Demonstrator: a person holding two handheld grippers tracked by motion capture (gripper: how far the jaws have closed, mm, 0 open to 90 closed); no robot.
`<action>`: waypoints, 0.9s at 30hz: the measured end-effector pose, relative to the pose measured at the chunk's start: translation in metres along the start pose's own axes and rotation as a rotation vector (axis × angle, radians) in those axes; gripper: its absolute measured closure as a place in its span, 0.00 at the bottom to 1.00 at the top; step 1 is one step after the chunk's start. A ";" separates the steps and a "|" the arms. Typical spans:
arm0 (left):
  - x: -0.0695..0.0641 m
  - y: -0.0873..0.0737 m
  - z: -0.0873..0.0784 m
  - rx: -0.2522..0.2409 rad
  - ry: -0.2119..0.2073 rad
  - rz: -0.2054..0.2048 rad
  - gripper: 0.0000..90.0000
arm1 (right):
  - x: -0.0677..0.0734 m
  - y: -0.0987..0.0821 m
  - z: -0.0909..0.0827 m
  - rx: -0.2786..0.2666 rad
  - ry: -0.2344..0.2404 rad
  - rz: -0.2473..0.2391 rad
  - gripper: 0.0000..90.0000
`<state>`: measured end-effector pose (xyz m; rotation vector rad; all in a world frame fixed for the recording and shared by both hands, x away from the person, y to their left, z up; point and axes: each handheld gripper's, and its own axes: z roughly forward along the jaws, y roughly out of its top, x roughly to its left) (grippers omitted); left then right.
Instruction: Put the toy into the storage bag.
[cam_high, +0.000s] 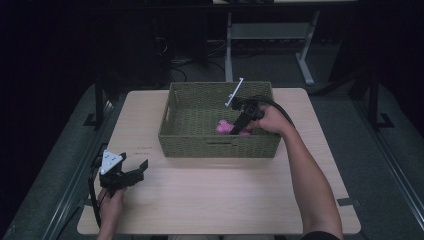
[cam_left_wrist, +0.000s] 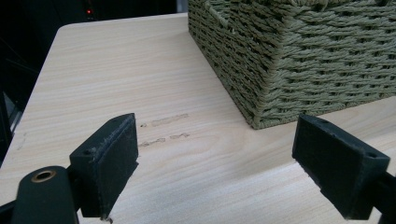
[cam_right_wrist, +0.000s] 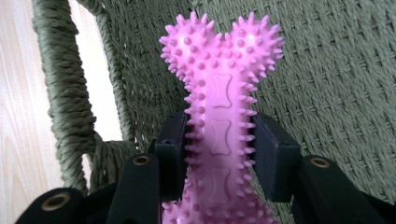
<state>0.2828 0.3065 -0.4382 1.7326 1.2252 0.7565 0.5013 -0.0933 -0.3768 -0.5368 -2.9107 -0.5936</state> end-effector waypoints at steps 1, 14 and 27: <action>0.000 0.000 0.000 0.000 0.000 0.000 0.15 | 0.000 0.000 0.000 0.000 0.000 0.000 0.64; 0.001 0.000 0.000 -0.004 0.001 -0.001 0.15 | 0.001 0.003 0.004 0.005 0.010 0.000 0.63; 0.001 0.000 0.000 -0.004 0.002 -0.001 0.15 | -0.001 0.002 0.004 -0.012 0.018 0.021 0.60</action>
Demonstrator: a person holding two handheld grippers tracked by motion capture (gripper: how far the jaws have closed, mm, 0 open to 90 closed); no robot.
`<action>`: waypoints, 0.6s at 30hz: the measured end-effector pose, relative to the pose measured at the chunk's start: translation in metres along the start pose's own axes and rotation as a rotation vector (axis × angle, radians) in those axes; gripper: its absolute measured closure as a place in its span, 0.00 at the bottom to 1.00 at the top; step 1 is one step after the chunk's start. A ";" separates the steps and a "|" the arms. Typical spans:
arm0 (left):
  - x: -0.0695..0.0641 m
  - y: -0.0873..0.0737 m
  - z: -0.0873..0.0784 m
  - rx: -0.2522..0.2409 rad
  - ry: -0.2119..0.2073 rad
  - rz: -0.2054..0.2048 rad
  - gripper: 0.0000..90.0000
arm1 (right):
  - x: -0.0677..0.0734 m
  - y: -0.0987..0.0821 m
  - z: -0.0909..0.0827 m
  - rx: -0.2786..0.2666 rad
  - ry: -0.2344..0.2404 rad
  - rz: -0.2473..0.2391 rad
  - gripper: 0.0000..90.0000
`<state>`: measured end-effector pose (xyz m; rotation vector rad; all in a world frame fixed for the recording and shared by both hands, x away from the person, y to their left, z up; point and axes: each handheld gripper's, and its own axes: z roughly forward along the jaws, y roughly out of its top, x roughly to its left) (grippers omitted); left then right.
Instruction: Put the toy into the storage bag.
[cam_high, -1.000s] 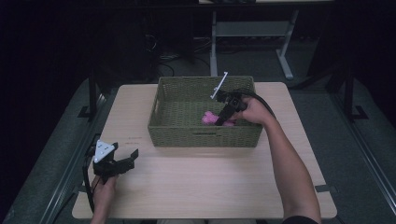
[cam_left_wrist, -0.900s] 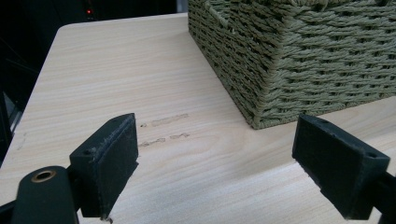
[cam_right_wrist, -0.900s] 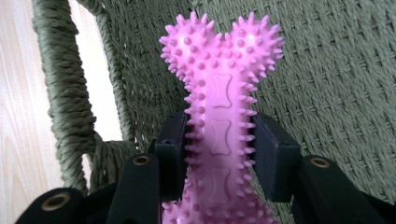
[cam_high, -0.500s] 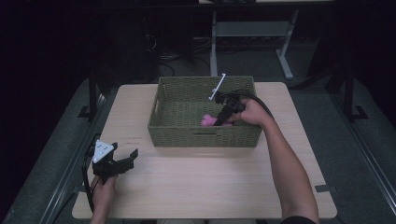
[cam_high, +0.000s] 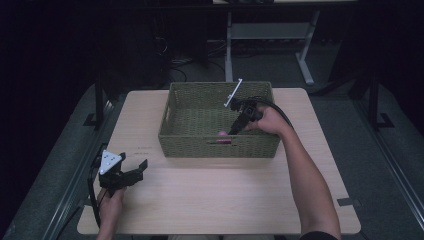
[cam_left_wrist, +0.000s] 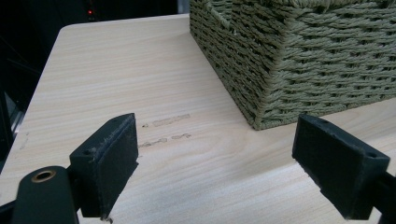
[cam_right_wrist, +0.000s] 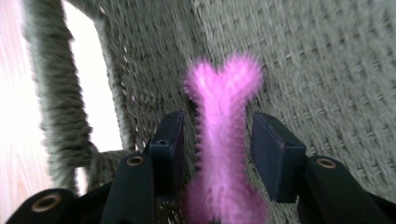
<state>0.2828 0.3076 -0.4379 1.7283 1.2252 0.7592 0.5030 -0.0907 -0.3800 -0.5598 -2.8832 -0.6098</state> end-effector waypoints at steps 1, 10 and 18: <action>0.000 0.000 0.000 0.000 -0.001 0.001 0.15 | 0.001 0.000 -0.004 -0.013 -0.008 0.000 0.59; -0.001 0.000 0.000 -0.001 -0.004 0.000 0.15 | 0.004 -0.004 -0.013 -0.030 -0.017 0.009 0.55; -0.002 0.000 0.000 0.001 -0.013 0.002 0.15 | 0.004 -0.013 -0.015 -0.045 -0.032 0.040 0.50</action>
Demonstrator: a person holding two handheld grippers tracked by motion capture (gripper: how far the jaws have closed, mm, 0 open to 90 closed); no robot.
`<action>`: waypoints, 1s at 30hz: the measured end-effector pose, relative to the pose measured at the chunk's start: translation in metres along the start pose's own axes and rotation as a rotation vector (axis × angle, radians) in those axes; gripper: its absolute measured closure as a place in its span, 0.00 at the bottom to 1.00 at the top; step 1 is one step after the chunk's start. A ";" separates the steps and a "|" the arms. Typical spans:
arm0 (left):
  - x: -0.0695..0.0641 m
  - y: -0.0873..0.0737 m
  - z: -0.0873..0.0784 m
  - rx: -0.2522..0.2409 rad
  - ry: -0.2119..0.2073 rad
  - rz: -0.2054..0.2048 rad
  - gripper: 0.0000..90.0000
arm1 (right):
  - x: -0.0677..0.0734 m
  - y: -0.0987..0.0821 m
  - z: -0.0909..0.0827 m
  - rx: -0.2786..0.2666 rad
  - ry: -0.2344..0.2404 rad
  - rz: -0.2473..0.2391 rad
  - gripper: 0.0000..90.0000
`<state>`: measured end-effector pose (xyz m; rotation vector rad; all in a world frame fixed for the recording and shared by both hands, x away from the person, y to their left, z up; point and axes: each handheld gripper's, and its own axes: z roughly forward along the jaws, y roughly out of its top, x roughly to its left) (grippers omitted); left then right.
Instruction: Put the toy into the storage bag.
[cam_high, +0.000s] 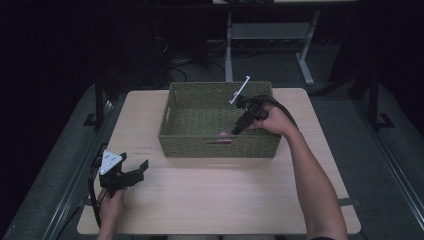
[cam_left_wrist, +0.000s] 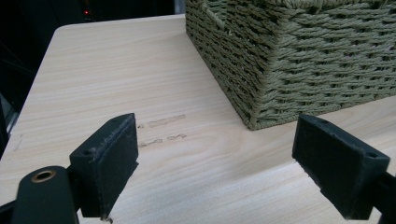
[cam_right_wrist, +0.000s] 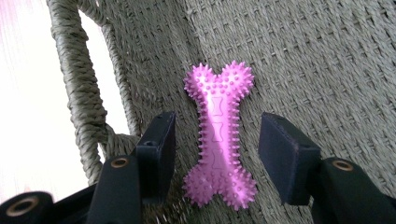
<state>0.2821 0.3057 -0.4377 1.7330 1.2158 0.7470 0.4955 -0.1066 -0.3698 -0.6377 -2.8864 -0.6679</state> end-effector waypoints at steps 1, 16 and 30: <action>0.000 0.000 0.000 0.001 0.002 0.004 0.15 | -0.001 -0.001 0.000 0.003 0.000 0.001 0.50; 0.001 0.000 0.000 -0.002 0.004 -0.002 0.15 | 0.003 -0.005 -0.013 -0.024 -0.020 0.023 0.43; 0.000 0.000 0.000 0.003 0.003 0.002 0.15 | 0.011 -0.010 -0.034 -0.067 -0.023 0.030 0.40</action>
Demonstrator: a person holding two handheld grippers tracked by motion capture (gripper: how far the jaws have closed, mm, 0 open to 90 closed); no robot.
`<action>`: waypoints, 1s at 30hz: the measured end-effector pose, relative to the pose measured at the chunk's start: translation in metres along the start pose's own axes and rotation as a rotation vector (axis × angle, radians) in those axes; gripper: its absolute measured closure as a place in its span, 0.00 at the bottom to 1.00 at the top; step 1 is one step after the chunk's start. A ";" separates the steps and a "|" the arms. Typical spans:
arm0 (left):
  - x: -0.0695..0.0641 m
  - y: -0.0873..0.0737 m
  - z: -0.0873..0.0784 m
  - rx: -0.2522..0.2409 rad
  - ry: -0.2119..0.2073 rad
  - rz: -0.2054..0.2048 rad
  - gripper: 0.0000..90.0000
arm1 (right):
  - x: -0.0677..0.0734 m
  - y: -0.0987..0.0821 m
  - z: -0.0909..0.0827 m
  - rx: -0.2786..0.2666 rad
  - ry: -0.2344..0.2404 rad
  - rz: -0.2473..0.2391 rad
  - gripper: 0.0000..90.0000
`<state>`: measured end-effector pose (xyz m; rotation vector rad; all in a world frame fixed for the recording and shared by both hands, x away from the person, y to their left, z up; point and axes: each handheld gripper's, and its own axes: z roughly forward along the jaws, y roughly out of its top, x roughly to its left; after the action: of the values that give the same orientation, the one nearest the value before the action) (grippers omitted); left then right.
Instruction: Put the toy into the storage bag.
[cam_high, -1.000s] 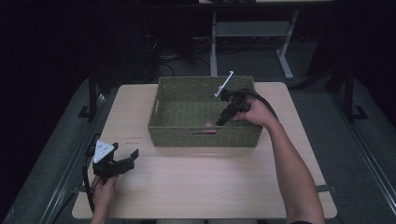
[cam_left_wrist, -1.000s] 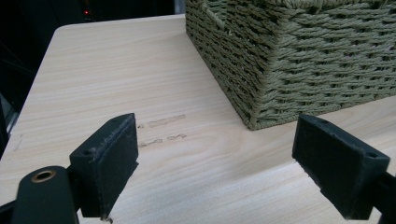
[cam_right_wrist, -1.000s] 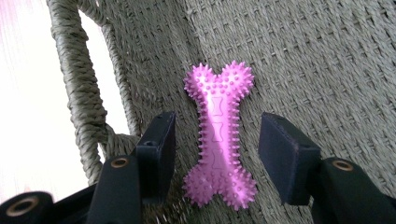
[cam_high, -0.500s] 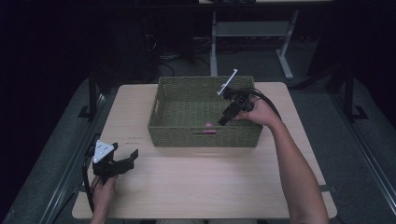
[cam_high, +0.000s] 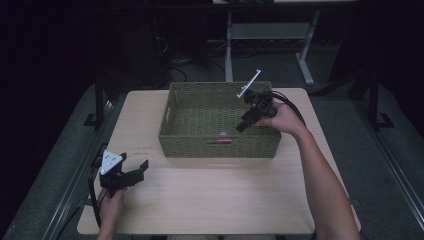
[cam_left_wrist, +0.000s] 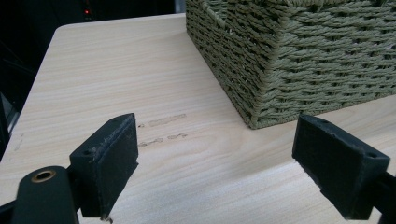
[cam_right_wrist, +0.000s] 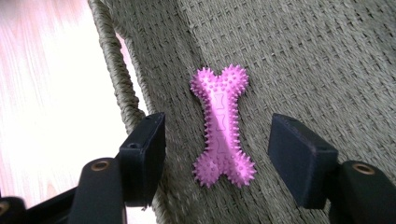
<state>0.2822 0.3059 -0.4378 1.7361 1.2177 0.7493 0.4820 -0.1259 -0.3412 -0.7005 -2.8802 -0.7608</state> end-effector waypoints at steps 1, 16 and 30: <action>0.000 0.000 0.000 0.000 0.000 0.001 0.15 | 0.001 -0.001 -0.003 -0.004 -0.001 0.001 0.39; 0.000 0.000 0.001 -0.001 -0.001 0.002 0.15 | 0.016 -0.003 -0.021 -0.038 -0.012 -0.026 0.37; -0.001 0.000 0.001 0.001 -0.003 0.008 0.15 | 0.028 -0.013 -0.034 -0.072 -0.011 -0.031 0.36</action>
<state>0.2824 0.3046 -0.4381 1.7433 1.2093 0.7508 0.4503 -0.1410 -0.3124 -0.6705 -2.8931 -0.8716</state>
